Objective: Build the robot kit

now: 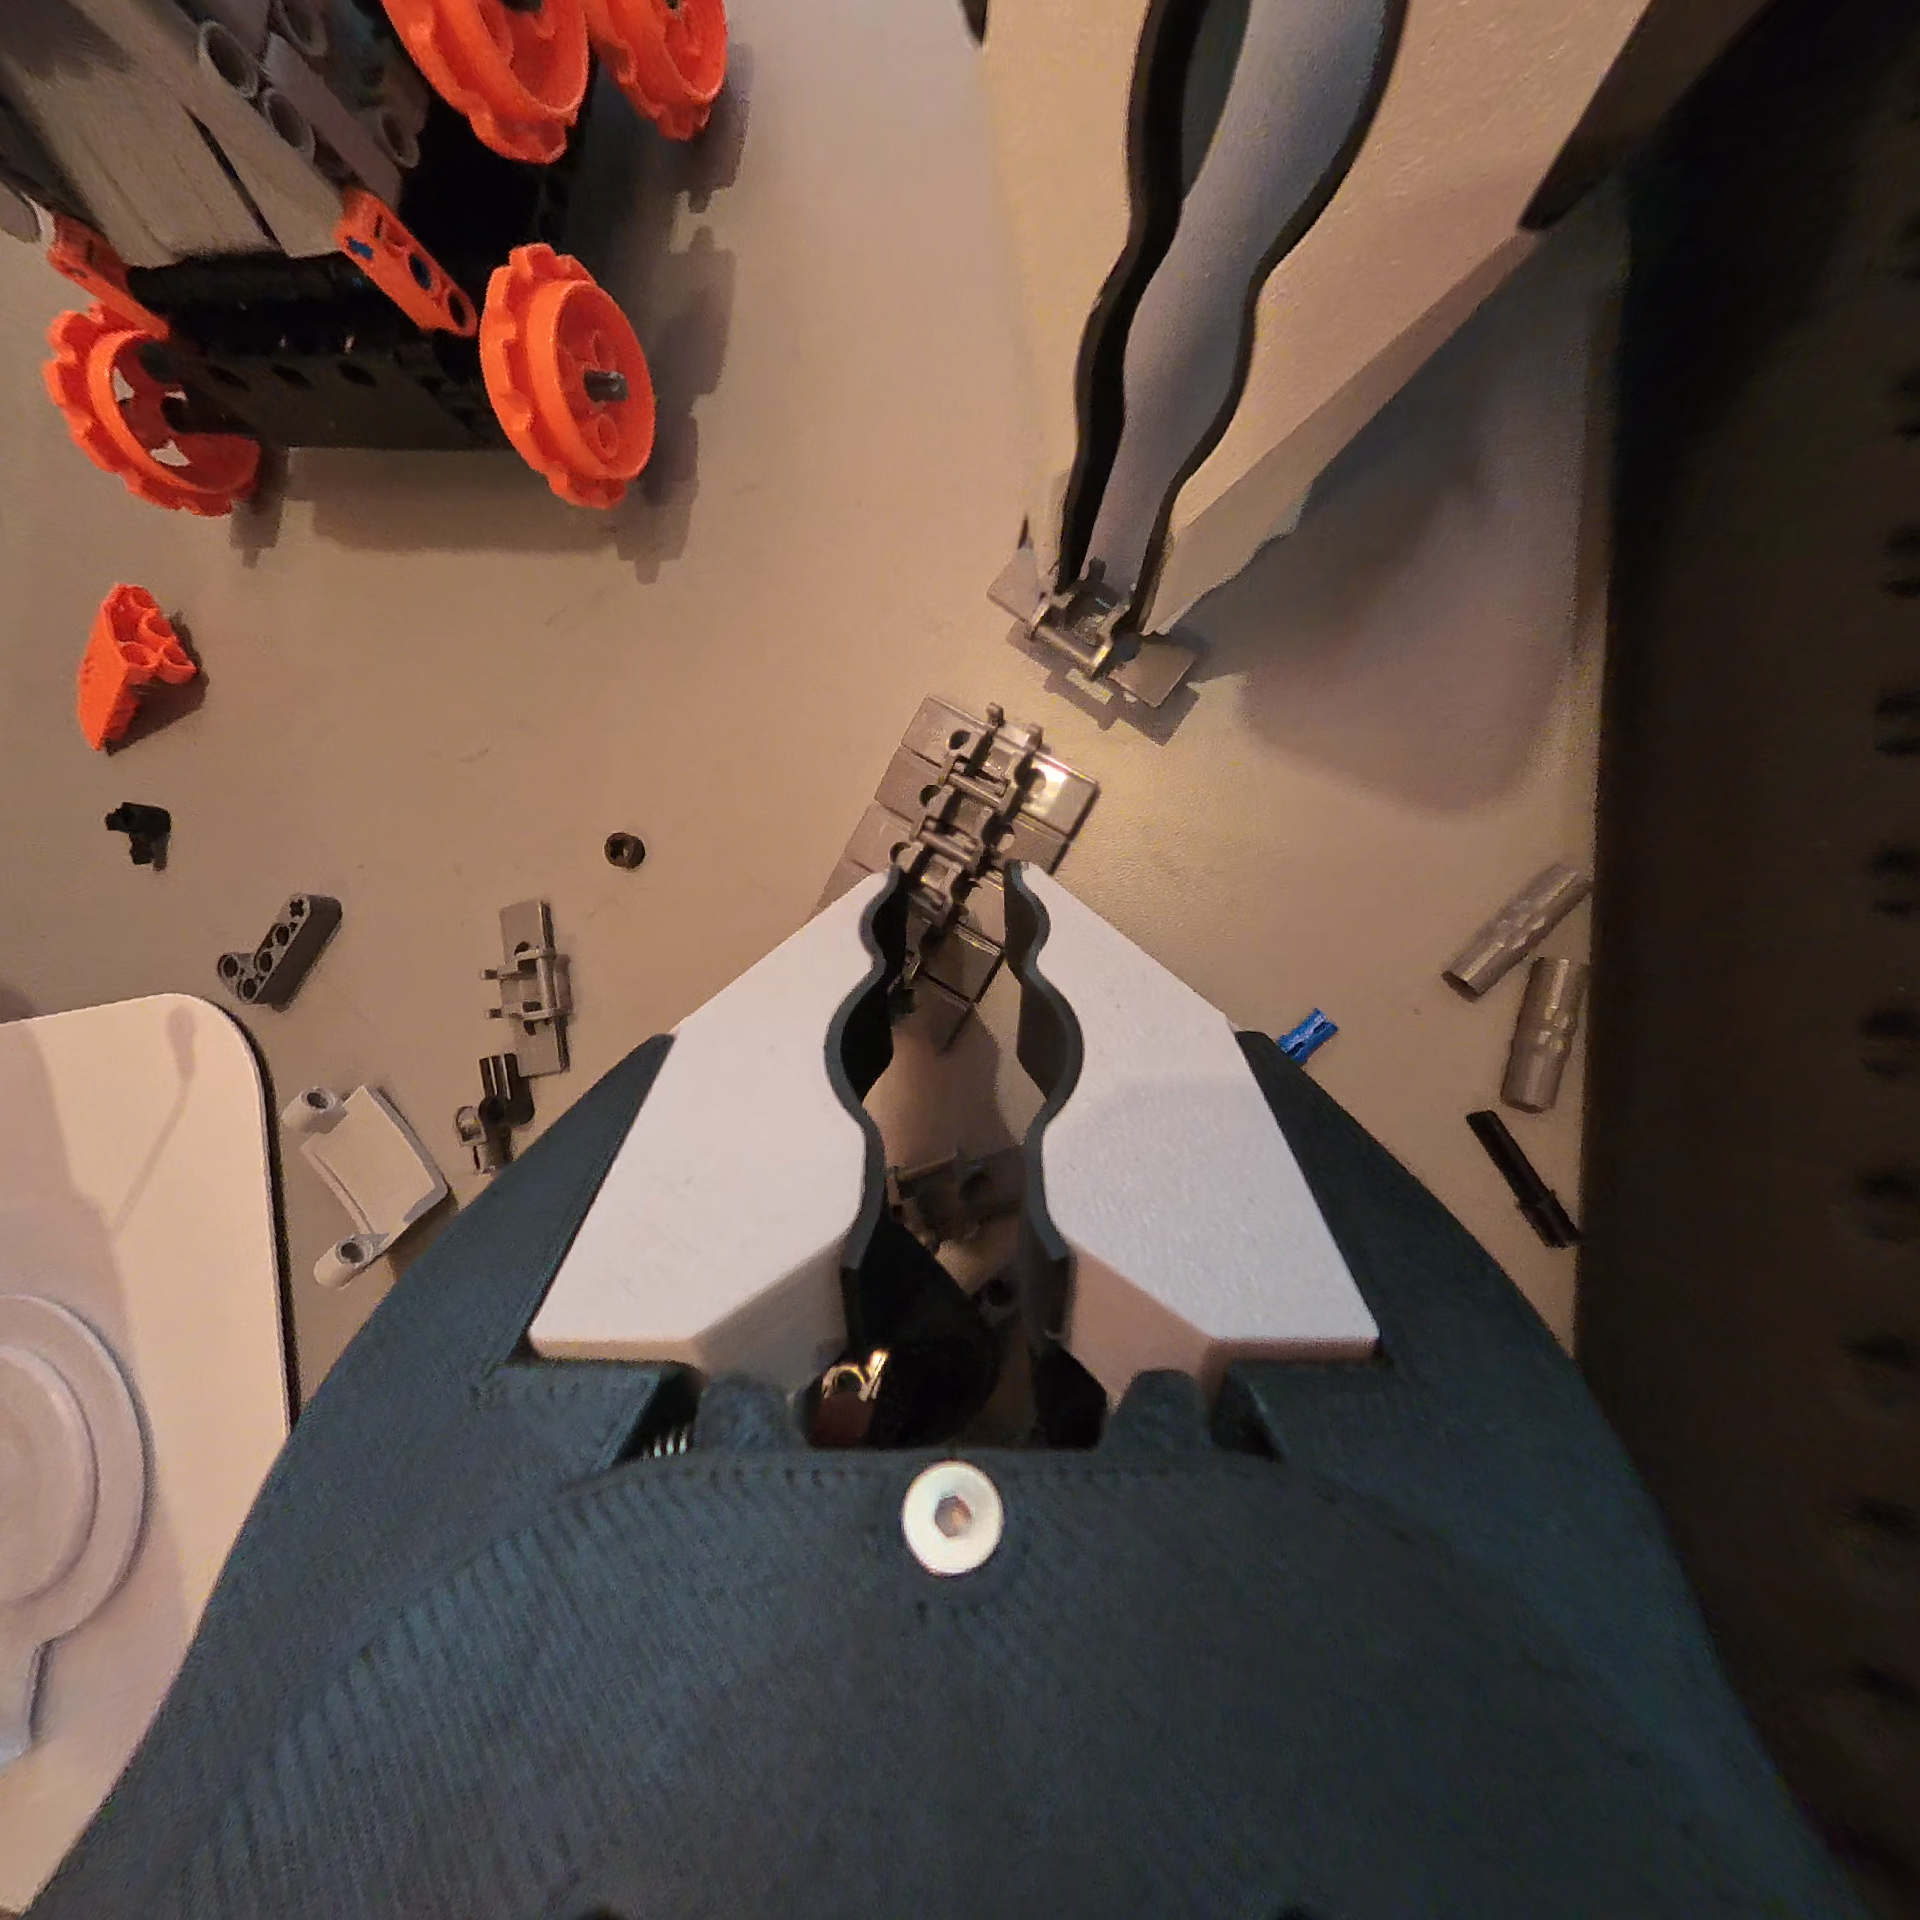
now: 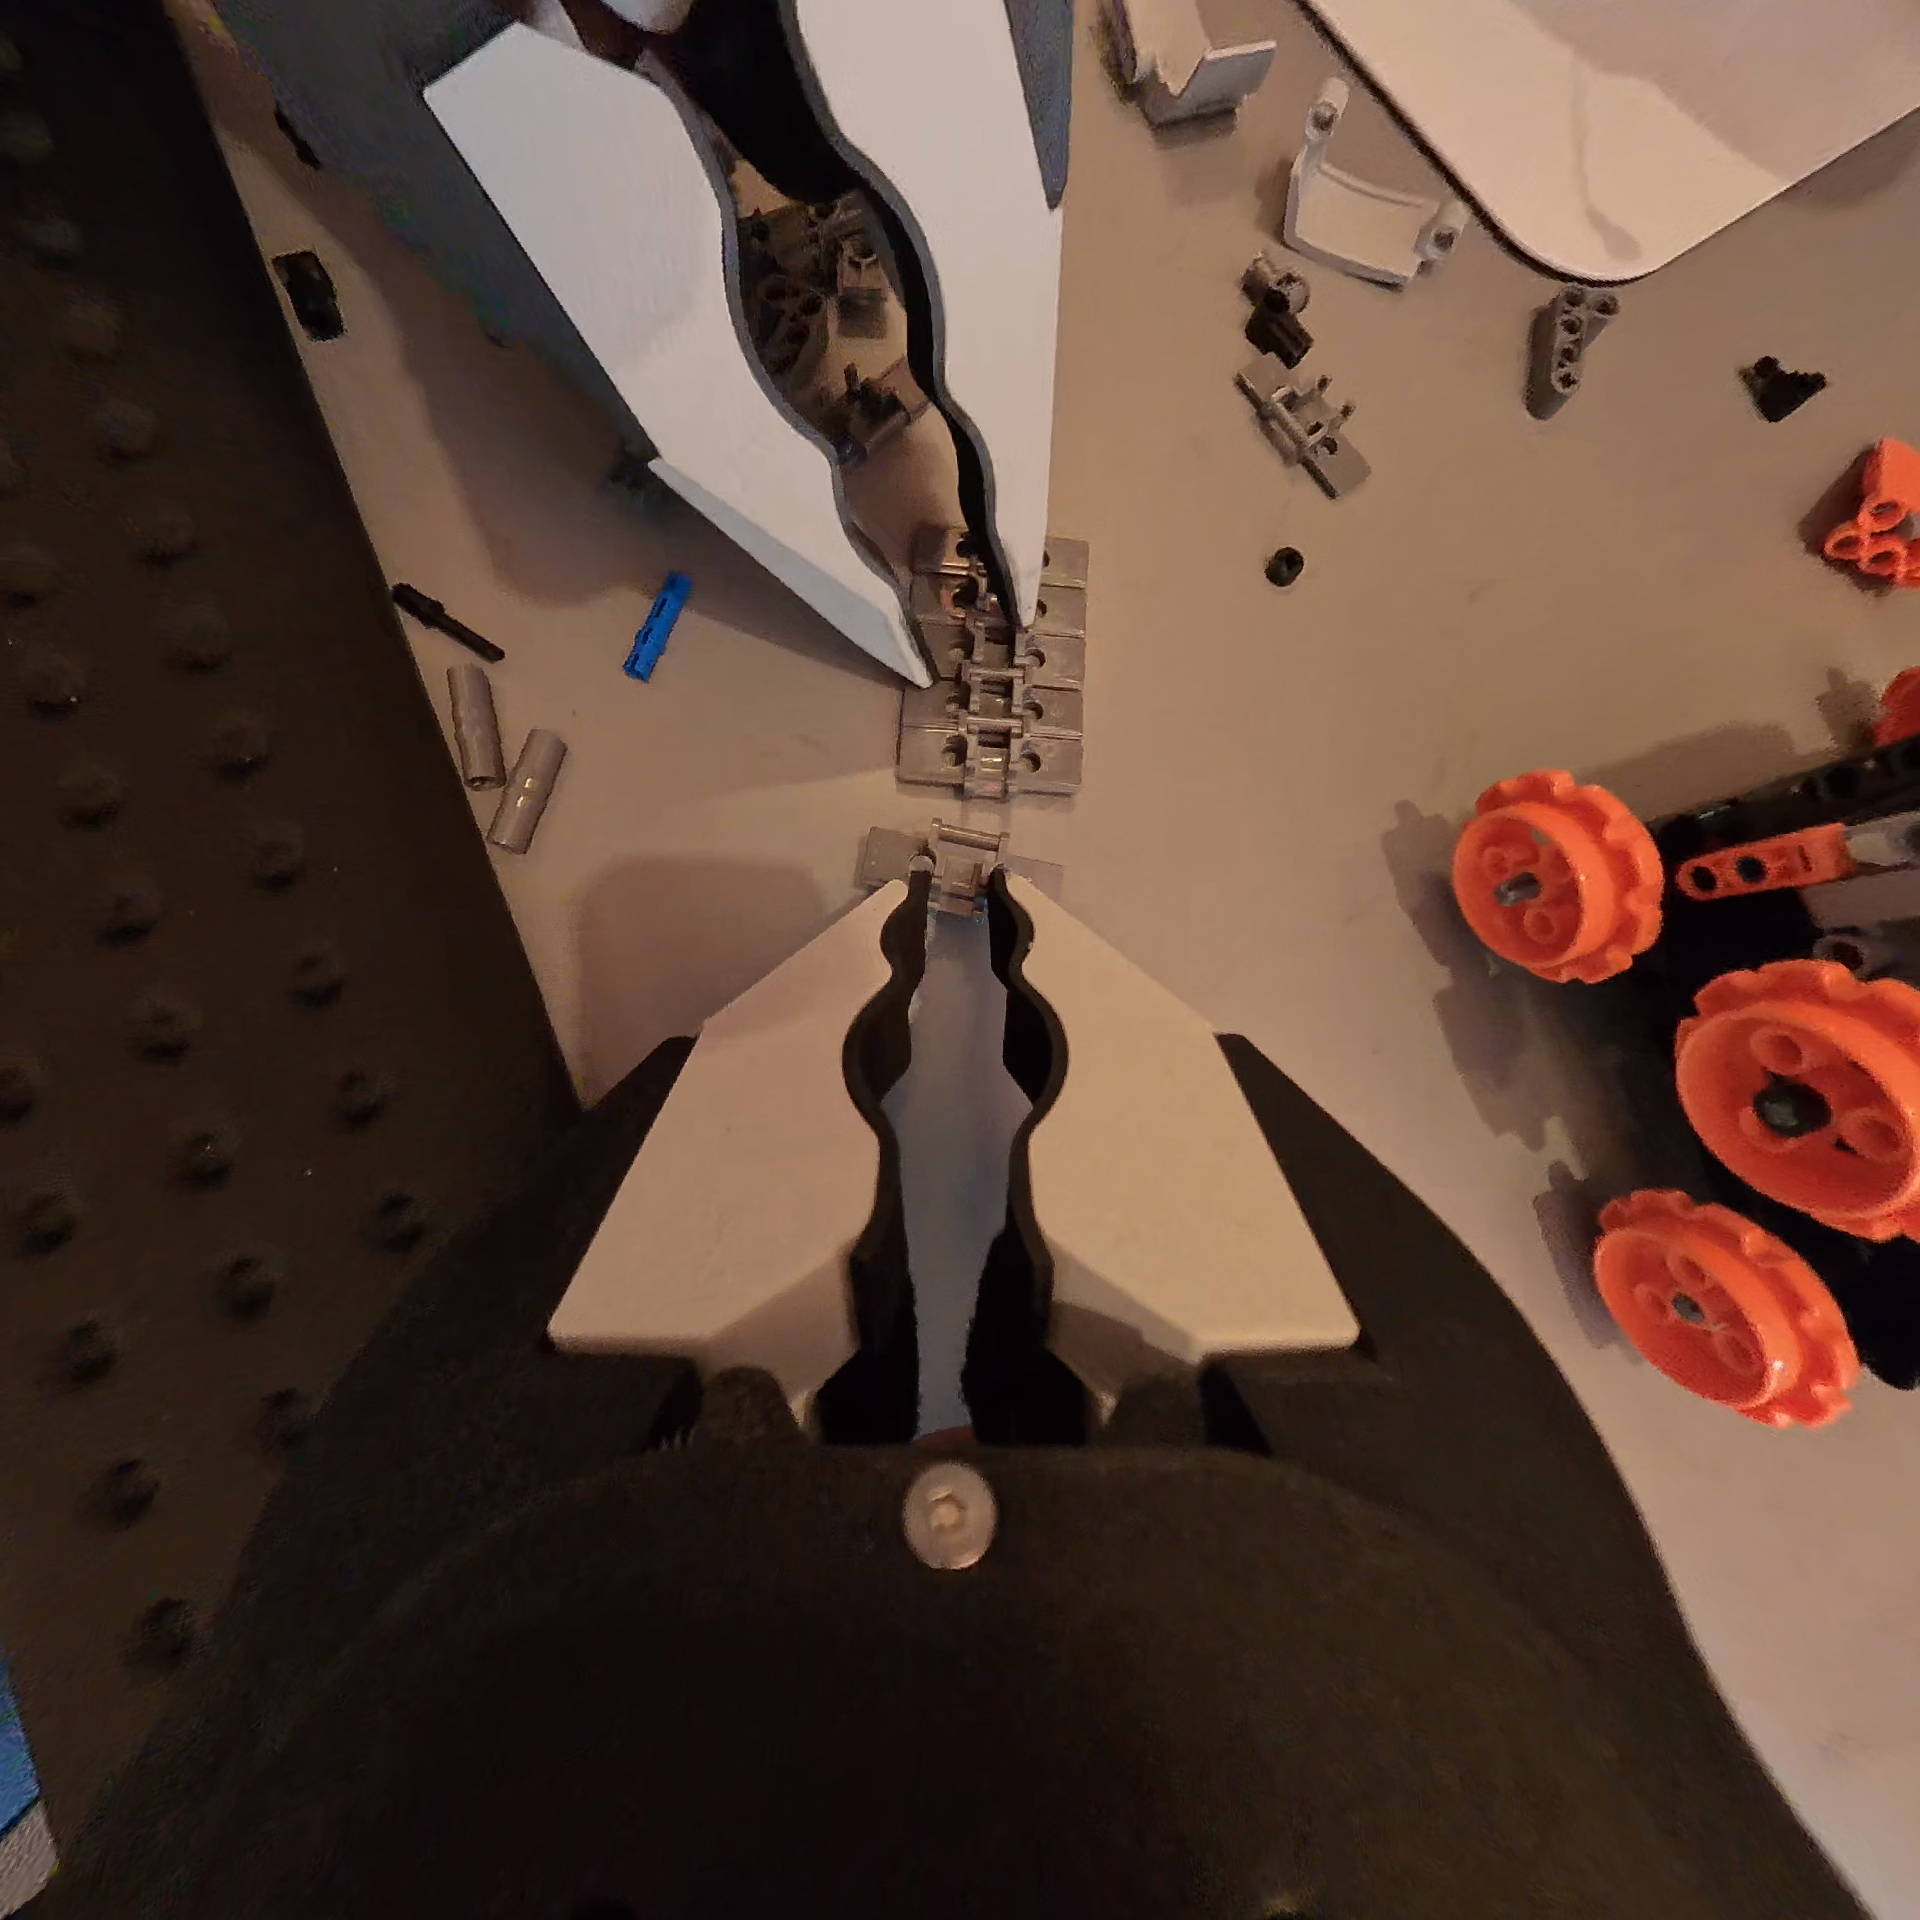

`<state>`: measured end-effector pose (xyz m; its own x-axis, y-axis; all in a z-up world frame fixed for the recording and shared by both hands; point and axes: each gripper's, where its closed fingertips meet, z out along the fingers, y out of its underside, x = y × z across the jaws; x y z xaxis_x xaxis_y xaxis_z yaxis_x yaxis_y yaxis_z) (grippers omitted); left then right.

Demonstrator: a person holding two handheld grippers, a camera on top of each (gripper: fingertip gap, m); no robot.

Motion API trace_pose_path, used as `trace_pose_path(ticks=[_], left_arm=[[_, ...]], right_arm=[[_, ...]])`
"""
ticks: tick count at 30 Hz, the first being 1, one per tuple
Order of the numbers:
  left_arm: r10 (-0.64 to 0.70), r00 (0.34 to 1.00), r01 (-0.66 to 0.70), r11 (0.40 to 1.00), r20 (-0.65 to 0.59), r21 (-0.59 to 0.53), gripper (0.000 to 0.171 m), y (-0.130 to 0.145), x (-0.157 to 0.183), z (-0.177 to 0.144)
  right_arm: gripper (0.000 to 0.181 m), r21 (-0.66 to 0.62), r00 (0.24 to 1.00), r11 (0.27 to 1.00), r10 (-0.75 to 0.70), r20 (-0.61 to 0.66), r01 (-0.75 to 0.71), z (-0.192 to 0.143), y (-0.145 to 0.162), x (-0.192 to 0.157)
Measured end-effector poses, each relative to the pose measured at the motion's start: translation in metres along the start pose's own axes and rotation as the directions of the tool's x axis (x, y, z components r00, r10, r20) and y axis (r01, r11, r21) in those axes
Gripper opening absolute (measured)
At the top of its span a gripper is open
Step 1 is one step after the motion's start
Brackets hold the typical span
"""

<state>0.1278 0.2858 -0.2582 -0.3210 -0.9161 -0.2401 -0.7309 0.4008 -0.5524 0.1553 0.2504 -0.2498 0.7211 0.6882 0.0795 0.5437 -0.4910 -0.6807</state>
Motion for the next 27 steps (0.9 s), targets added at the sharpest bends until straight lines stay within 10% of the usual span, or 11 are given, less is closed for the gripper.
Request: trace_pose_path(ticks=[27], left_arm=[[0.119,0.993,-0.119,0.993,0.018,0.016,0.018,-0.004,-0.001,0.001]], right_arm=[[0.017,-0.089,0.991,0.990,-0.099,0.092,0.107,0.016,-0.004,0.008]])
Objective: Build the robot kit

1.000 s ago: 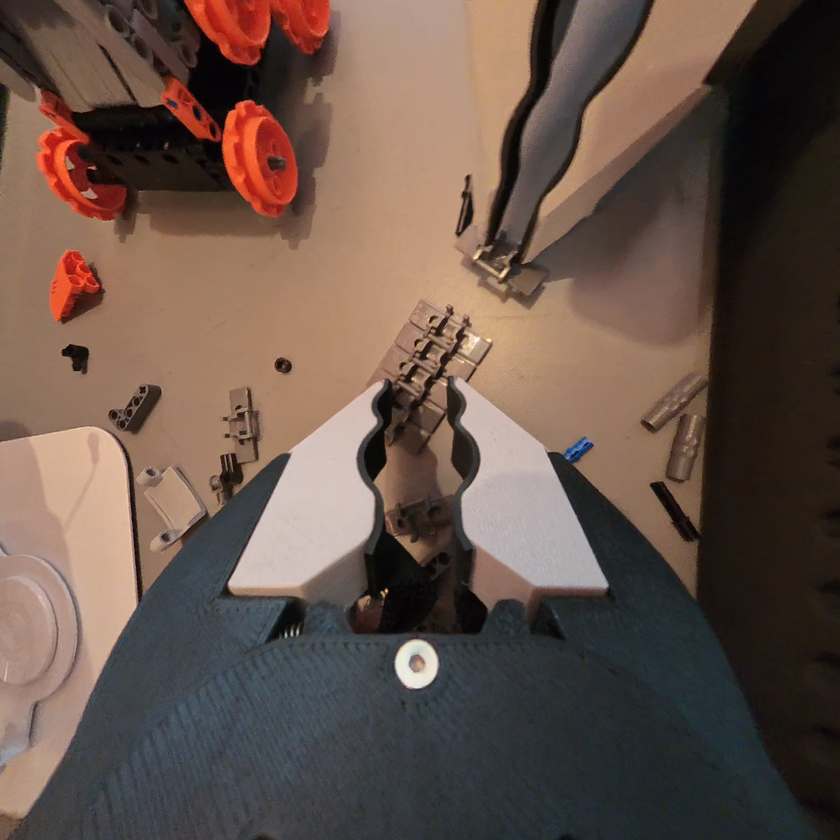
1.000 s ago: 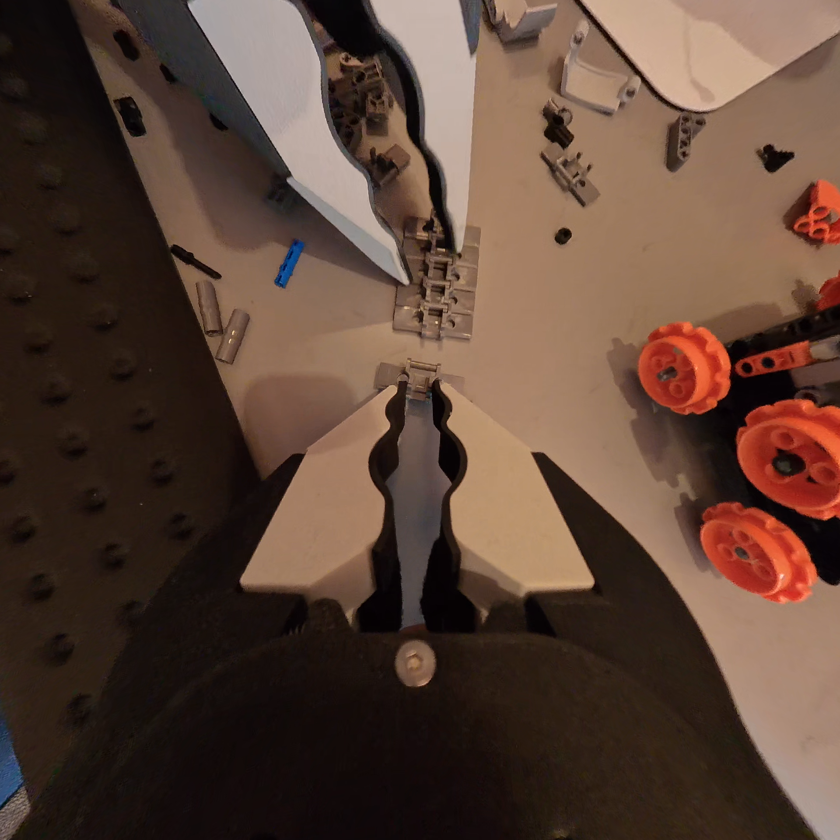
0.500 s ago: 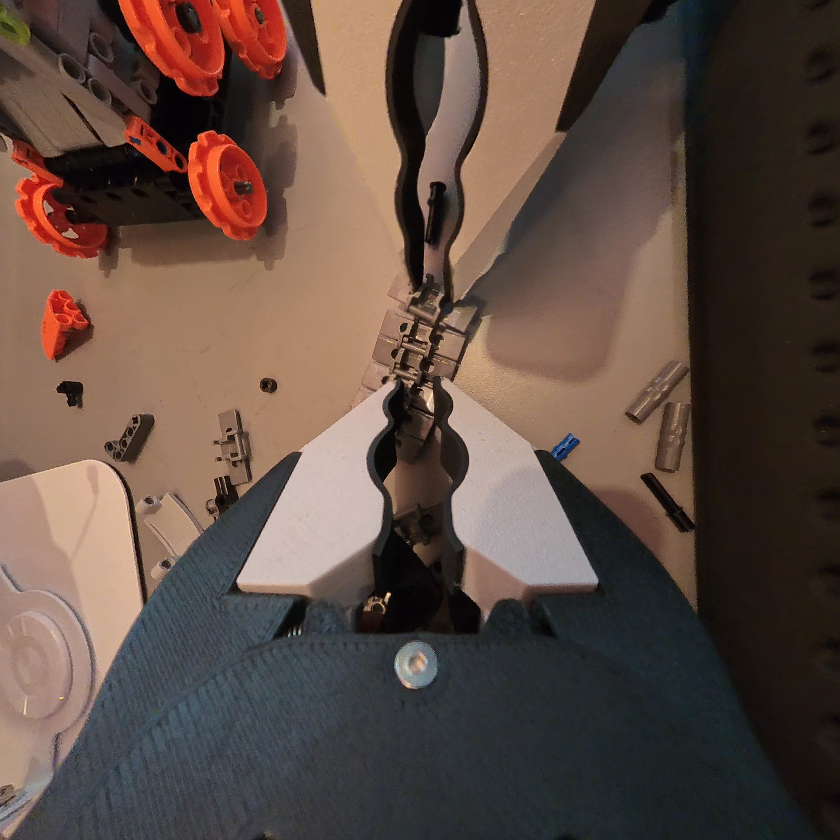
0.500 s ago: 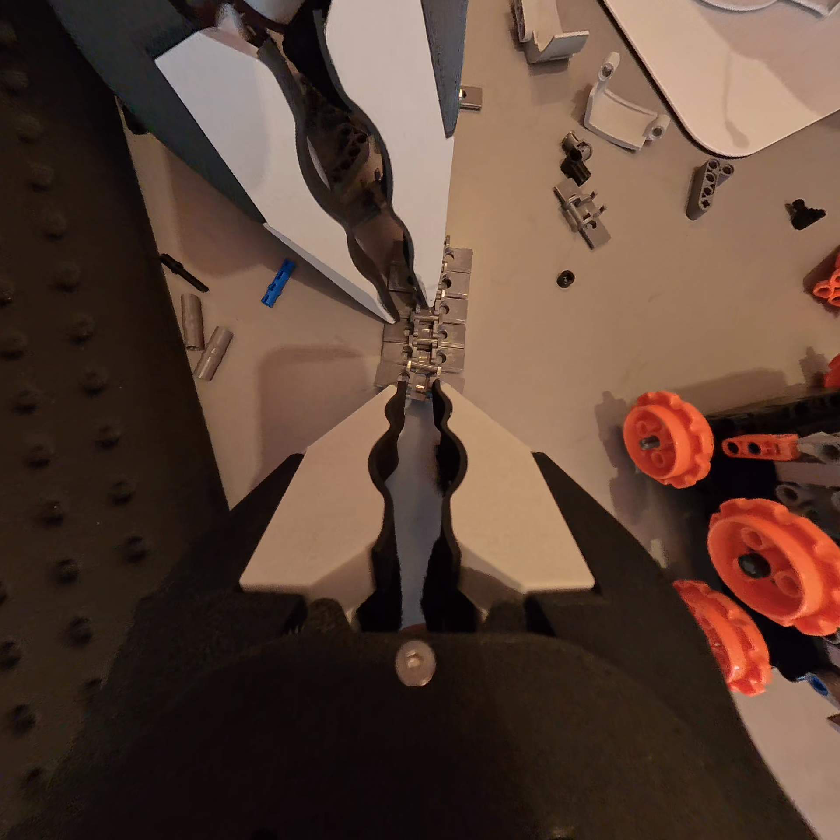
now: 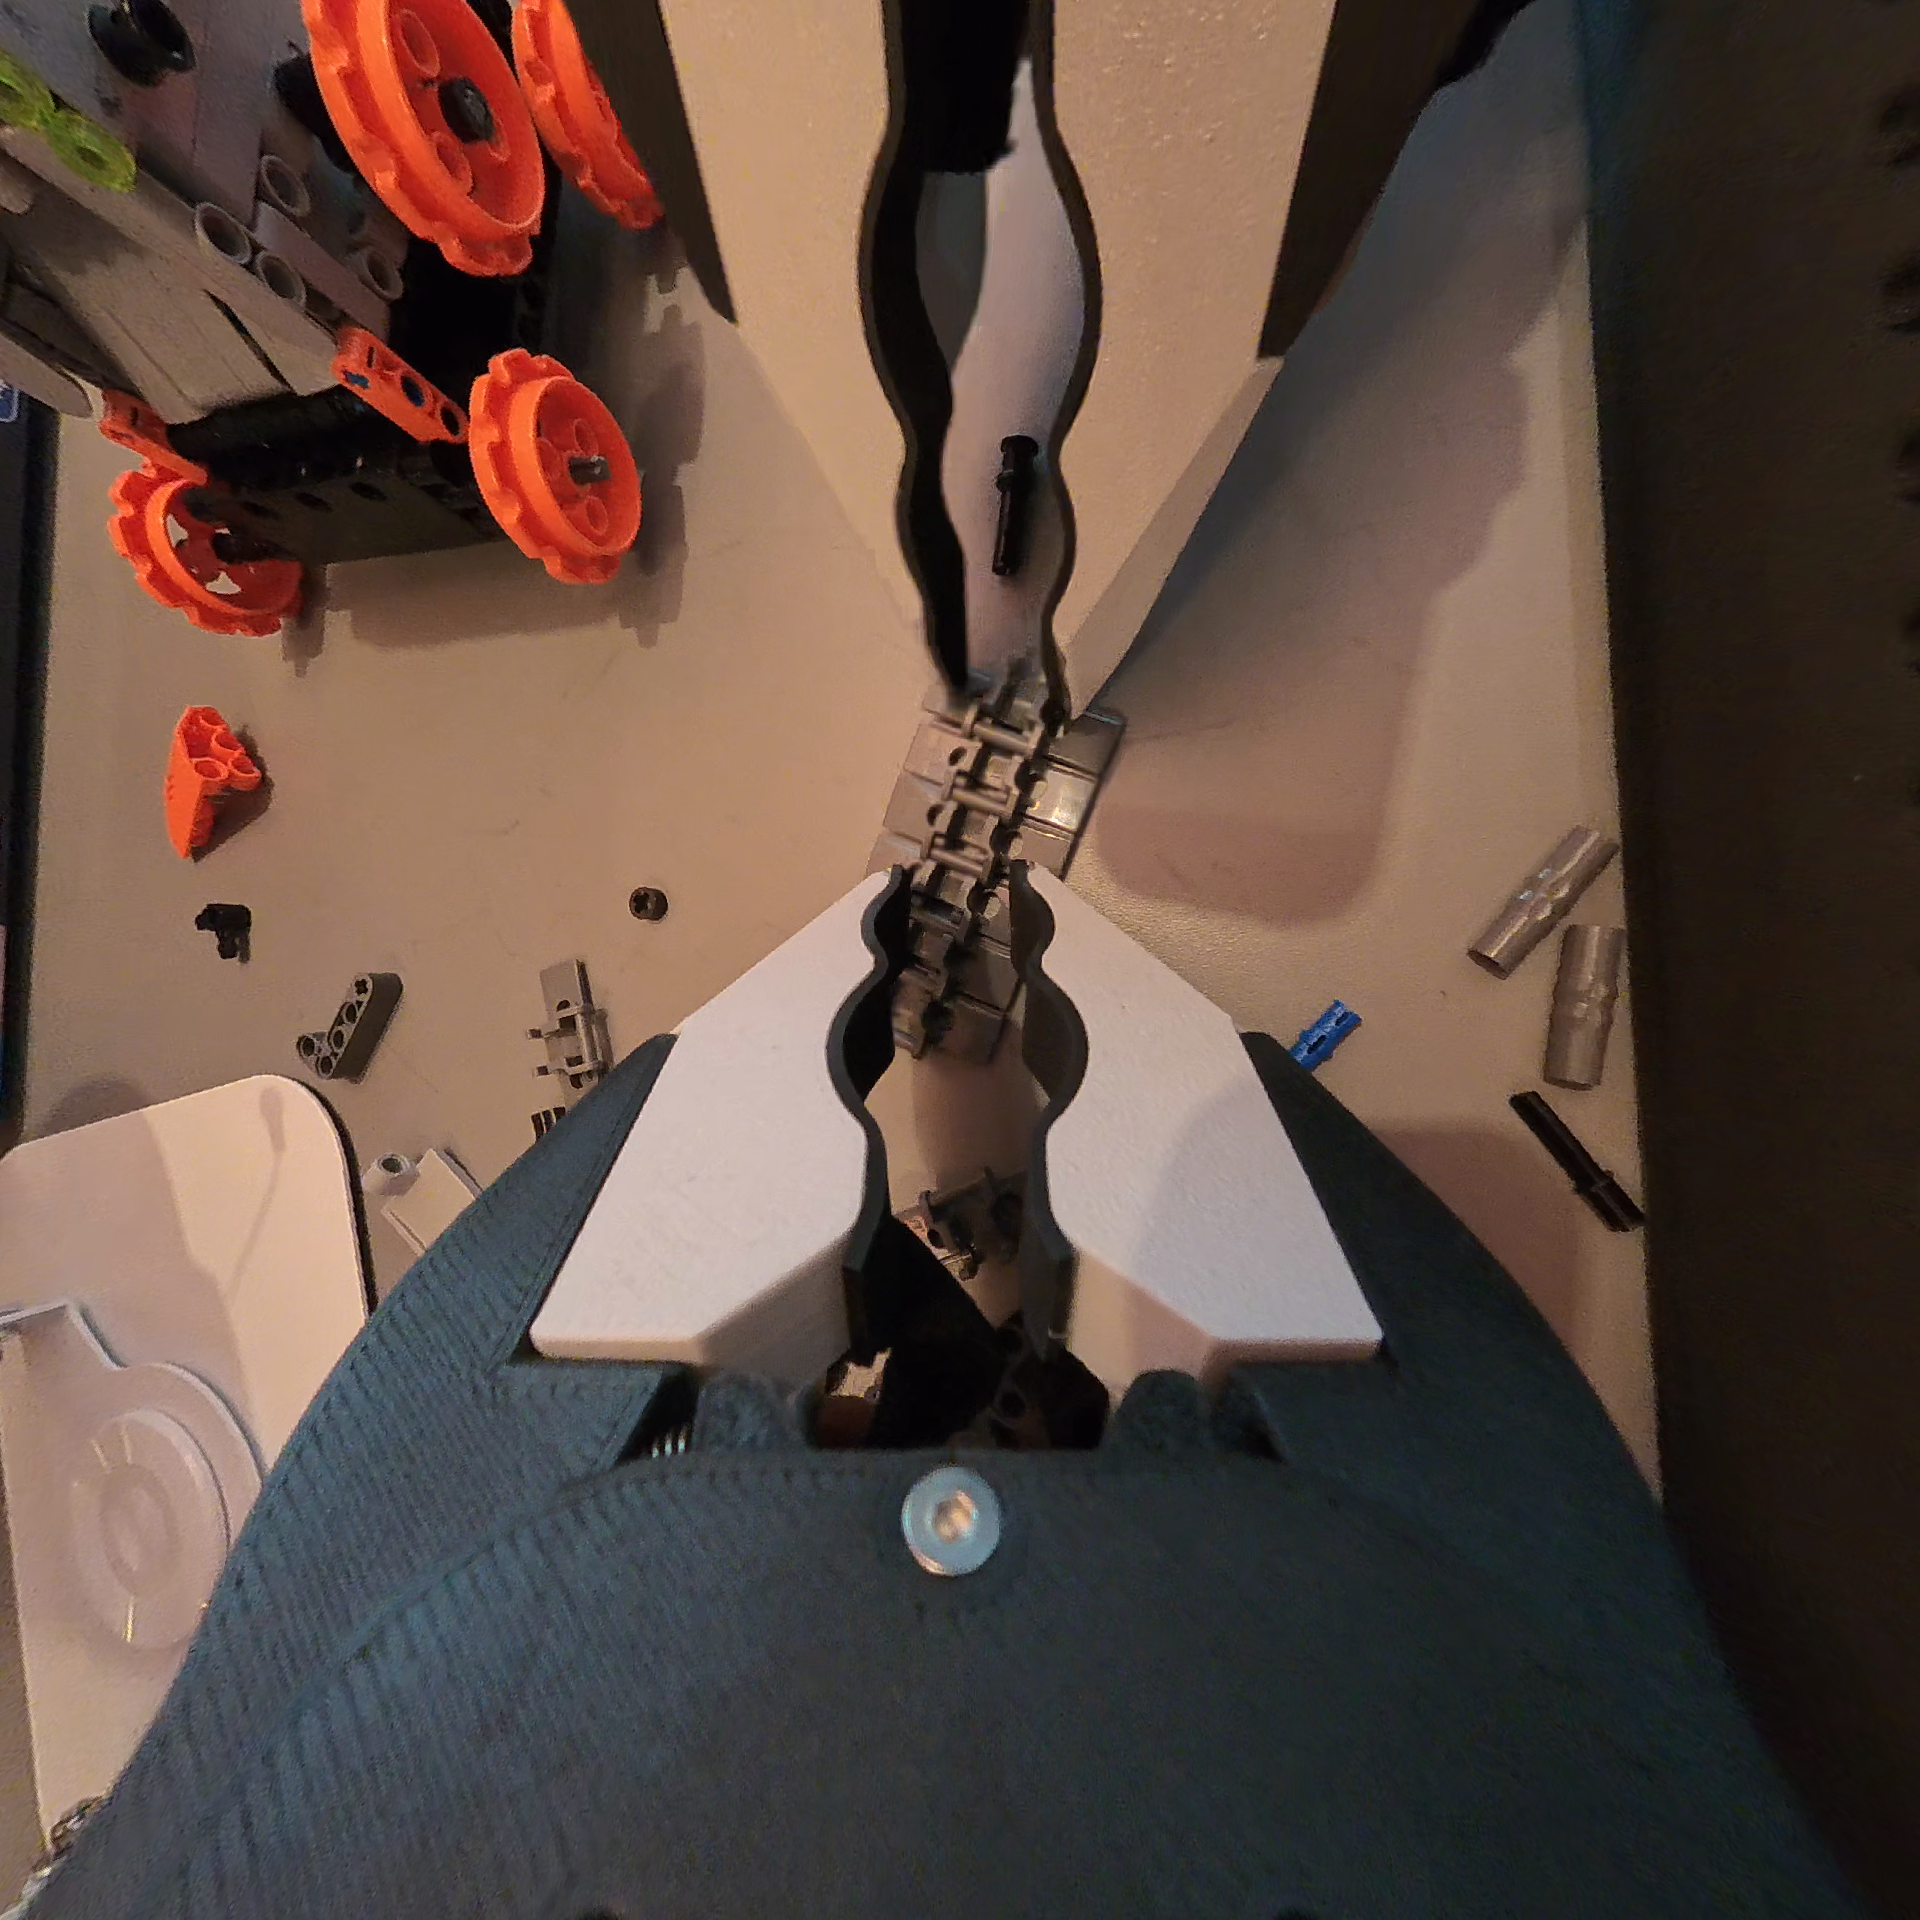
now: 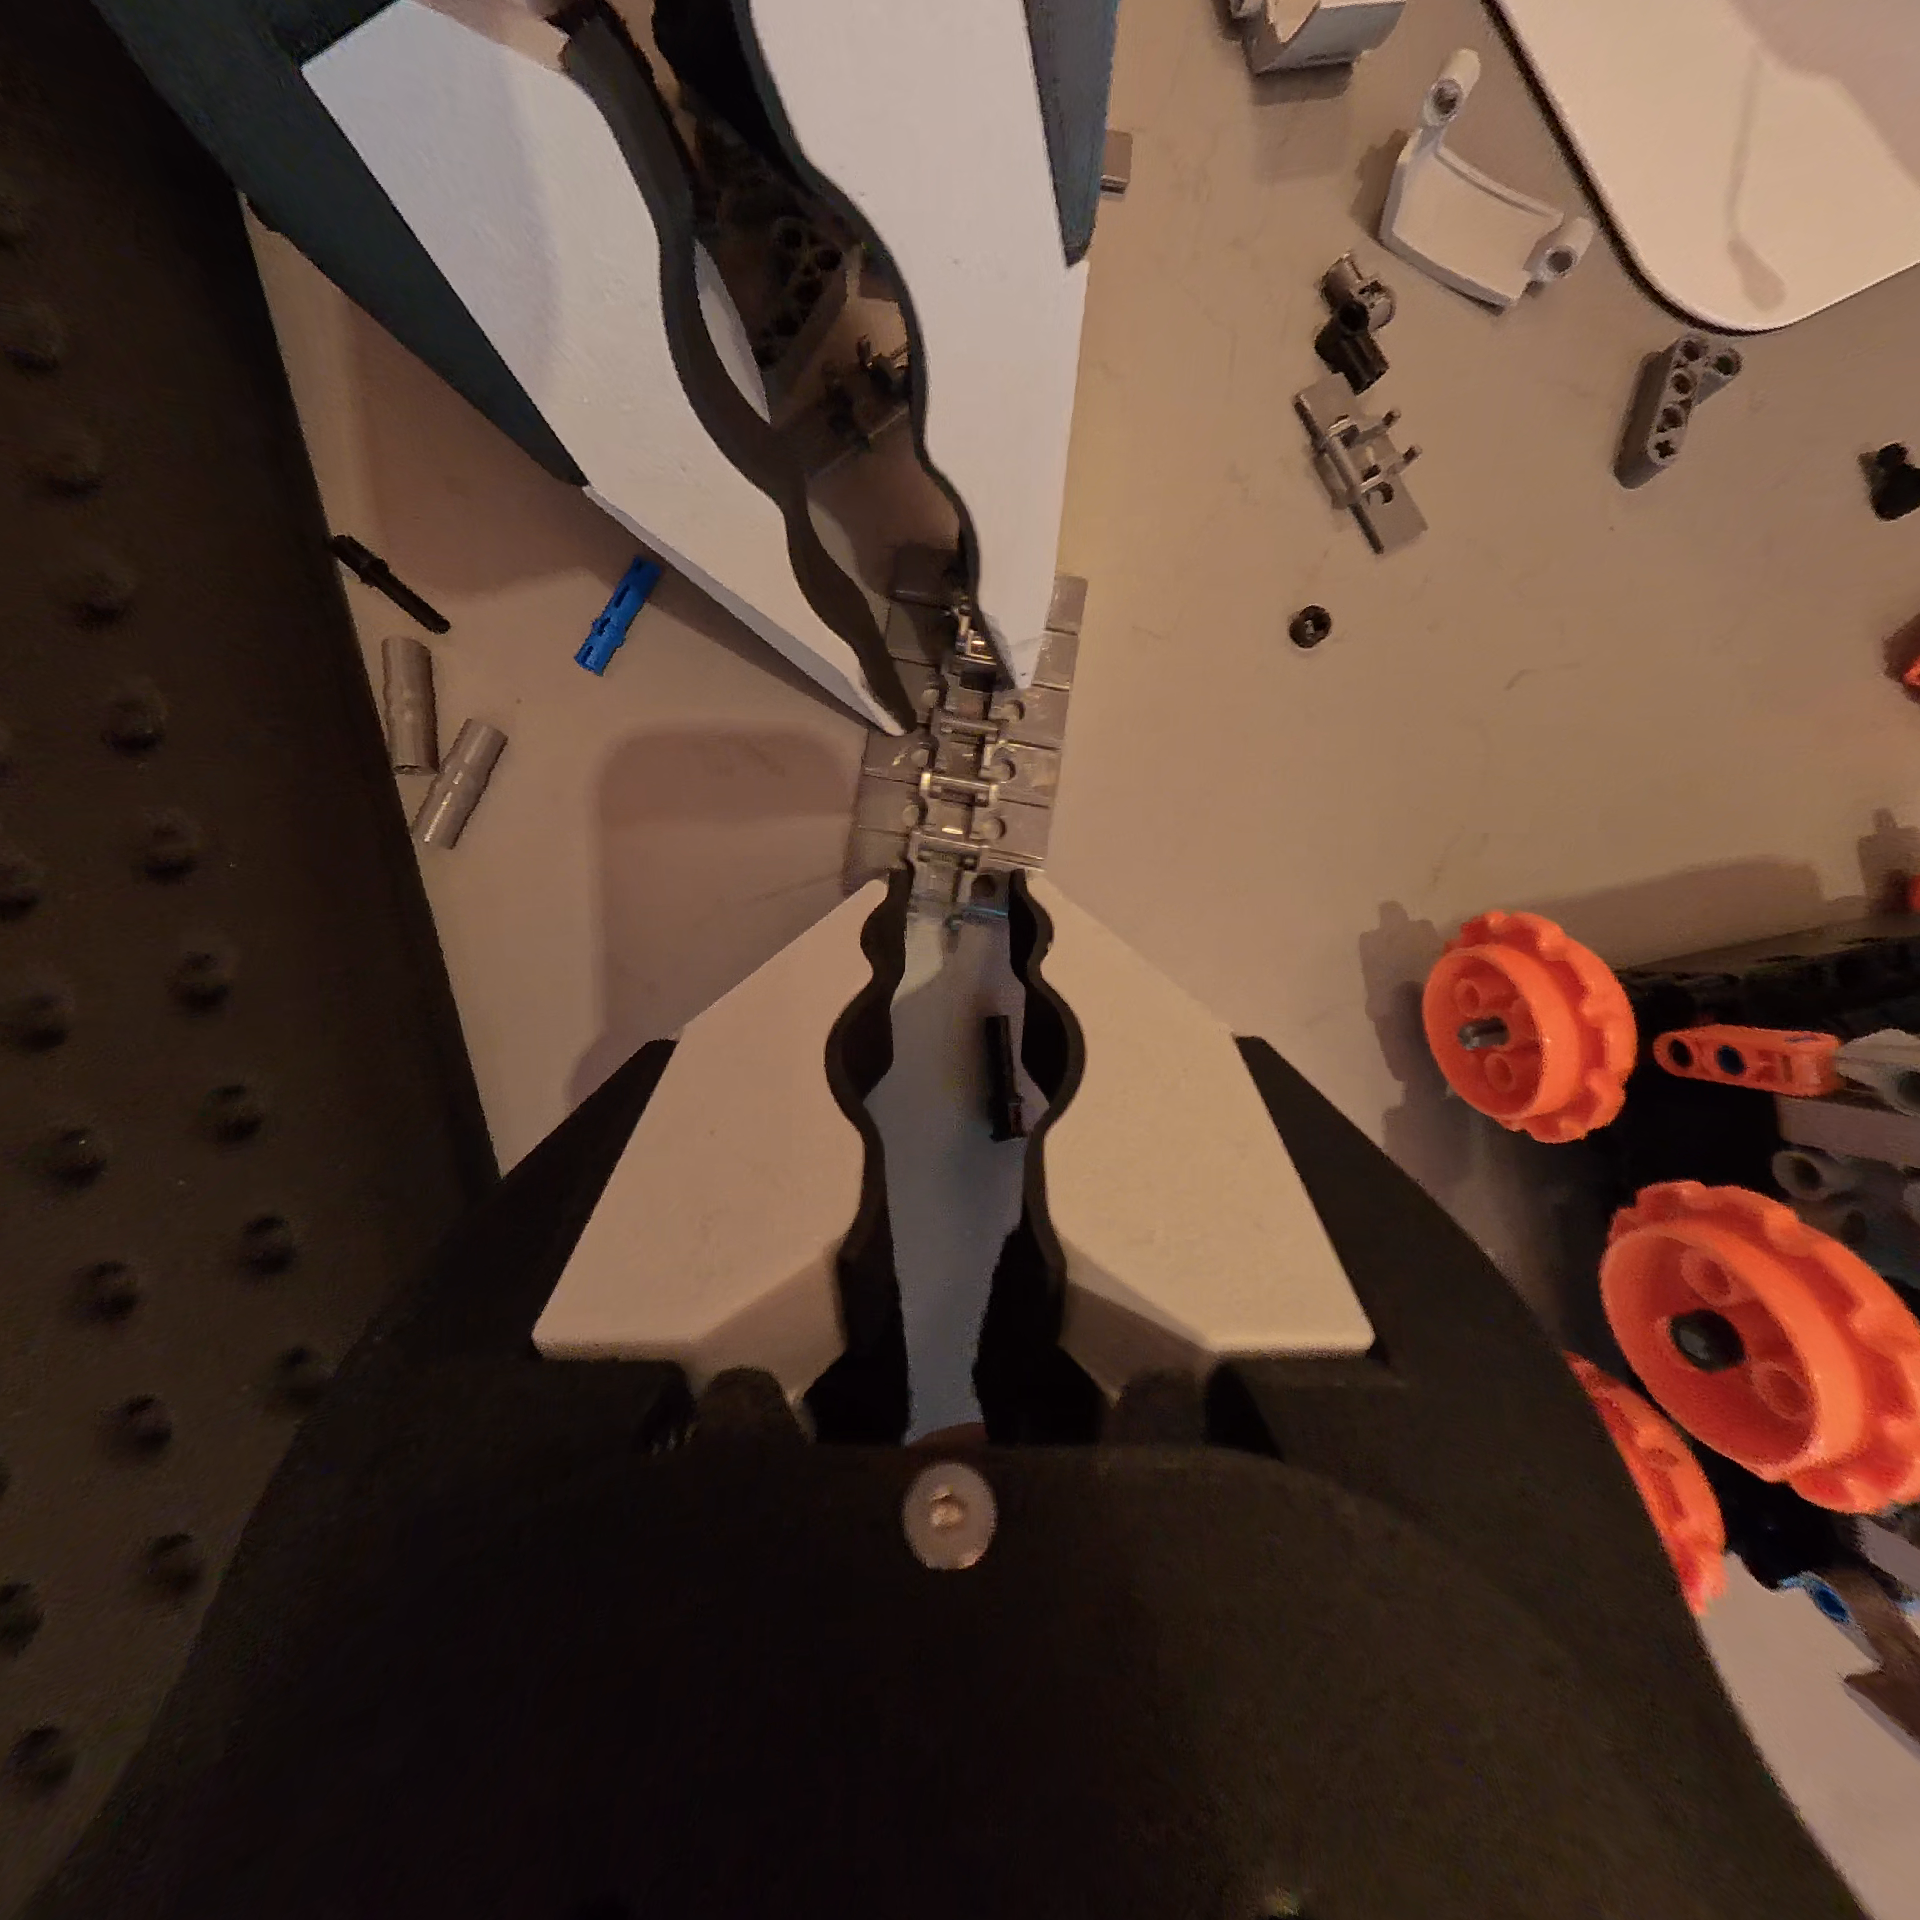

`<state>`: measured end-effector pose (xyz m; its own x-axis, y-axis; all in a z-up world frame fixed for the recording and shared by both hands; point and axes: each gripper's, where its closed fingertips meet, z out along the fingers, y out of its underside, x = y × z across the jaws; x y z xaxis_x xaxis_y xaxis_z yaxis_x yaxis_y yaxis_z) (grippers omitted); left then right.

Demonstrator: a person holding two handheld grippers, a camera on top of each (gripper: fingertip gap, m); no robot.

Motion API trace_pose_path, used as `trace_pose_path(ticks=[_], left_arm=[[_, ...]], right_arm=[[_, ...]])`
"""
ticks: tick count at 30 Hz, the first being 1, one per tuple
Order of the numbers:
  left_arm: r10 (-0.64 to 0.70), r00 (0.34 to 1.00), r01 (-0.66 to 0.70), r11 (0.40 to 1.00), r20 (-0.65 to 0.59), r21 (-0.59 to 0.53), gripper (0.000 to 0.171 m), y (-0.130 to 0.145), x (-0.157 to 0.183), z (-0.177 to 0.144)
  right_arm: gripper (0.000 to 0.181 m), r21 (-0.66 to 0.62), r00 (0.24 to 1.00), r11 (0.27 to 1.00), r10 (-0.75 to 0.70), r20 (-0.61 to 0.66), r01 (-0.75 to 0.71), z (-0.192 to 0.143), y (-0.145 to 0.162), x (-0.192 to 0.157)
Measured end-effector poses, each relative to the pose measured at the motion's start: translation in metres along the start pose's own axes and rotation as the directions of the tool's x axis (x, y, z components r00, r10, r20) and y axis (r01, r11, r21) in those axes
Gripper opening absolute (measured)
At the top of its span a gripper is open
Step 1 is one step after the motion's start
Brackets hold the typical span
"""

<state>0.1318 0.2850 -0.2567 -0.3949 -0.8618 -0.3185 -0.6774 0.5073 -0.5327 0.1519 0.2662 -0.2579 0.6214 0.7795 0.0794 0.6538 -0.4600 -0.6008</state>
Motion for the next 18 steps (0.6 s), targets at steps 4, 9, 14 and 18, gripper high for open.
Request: trace_pose_path(ticks=[4,9,14,18], left_arm=[[0.011,1.000,-0.011,1.000,-0.007,0.007,0.018,0.000,0.001,-0.001],[0.016,1.000,-0.016,1.000,-0.016,0.013,0.018,-0.001,0.002,0.000],[0.017,1.000,-0.017,1.000,-0.016,0.018,0.017,-0.001,0.003,0.000],[0.019,1.000,-0.019,1.000,-0.014,0.017,0.017,-0.001,0.002,0.000]], right_arm=[[0.018,0.027,1.000,1.000,-0.012,-0.011,0.012,-0.010,-0.007,0.004],[0.000,0.061,0.999,0.997,-0.040,0.004,0.039,-0.007,-0.015,0.004],[0.000,0.039,0.999,0.998,-0.044,0.017,0.044,0.002,-0.011,0.002],[0.000,0.044,0.999,0.999,-0.023,0.033,0.022,0.004,-0.011,-0.001]])
